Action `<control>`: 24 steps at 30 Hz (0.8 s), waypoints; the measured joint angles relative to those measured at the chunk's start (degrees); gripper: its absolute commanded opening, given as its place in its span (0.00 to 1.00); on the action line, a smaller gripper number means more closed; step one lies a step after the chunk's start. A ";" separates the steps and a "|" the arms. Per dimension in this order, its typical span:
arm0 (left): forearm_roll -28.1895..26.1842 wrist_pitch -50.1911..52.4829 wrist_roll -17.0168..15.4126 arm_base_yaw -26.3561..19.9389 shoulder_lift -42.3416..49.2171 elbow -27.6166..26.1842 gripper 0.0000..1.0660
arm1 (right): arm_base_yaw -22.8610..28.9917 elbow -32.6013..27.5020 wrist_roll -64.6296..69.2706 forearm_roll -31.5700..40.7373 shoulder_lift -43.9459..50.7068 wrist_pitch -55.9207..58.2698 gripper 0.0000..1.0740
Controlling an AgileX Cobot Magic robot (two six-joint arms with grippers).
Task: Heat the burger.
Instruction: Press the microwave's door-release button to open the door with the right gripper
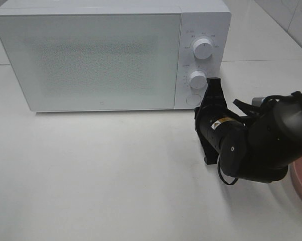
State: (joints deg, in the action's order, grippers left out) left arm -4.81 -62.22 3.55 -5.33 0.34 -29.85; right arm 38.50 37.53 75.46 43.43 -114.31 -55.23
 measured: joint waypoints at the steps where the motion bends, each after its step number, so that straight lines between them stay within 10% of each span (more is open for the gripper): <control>1: 0.00 0.00 0.00 0.00 0.00 0.00 0.94 | -0.80 0.97 0.00 -0.57 -0.86 0.74 0.00; 24: 0.00 0.00 0.00 0.00 0.00 0.00 0.94 | -5.96 11.00 -3.50 -3.67 -5.79 4.58 0.01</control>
State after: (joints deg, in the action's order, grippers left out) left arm -4.81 -62.22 3.55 -5.33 0.34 -29.85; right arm 32.54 48.53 71.96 39.76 -120.09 -50.65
